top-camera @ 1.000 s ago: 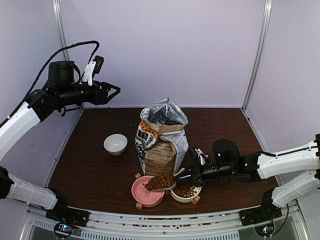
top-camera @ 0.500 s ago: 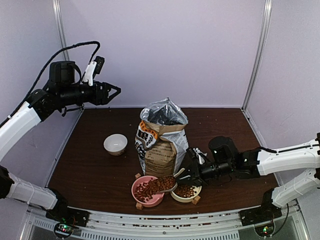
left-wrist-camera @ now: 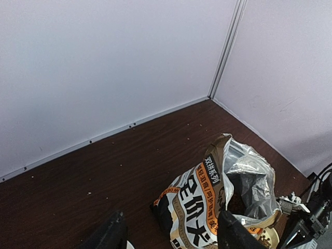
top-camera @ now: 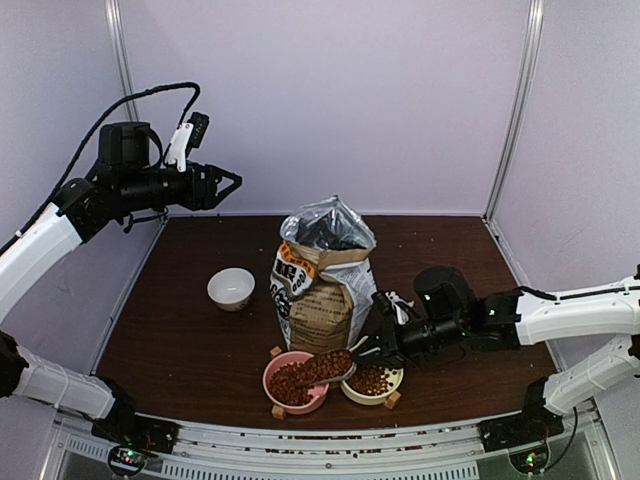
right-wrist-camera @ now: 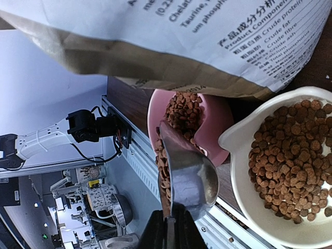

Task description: Serve the pet food

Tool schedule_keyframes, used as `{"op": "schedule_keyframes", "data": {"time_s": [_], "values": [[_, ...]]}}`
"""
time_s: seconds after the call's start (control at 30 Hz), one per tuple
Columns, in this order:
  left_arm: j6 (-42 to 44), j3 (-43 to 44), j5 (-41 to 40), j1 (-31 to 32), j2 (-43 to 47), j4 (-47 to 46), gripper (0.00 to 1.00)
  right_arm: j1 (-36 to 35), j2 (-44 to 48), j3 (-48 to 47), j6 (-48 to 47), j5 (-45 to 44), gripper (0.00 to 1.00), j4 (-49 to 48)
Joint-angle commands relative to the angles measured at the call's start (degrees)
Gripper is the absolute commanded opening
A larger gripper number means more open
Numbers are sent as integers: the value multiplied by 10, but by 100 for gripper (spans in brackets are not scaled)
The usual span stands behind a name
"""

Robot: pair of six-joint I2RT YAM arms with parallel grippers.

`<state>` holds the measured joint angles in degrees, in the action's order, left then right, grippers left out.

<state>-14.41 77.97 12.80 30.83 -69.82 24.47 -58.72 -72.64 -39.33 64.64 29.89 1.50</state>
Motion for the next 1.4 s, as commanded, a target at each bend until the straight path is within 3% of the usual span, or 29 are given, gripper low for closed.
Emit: {"op": "schedule_keyframes", "data": {"time_s": [0.0,1.1,1.37], "values": [[8,-6,1,-4,4,-23,62,3,13,-32,-19,-18,0,30],[14,-5,-16,-5,13,-16,66,3,34,-193,-120,-64,0,262],[13,-7,-16,-7,14,-17,66,-18,6,-221,-186,-81,0,265]]}}
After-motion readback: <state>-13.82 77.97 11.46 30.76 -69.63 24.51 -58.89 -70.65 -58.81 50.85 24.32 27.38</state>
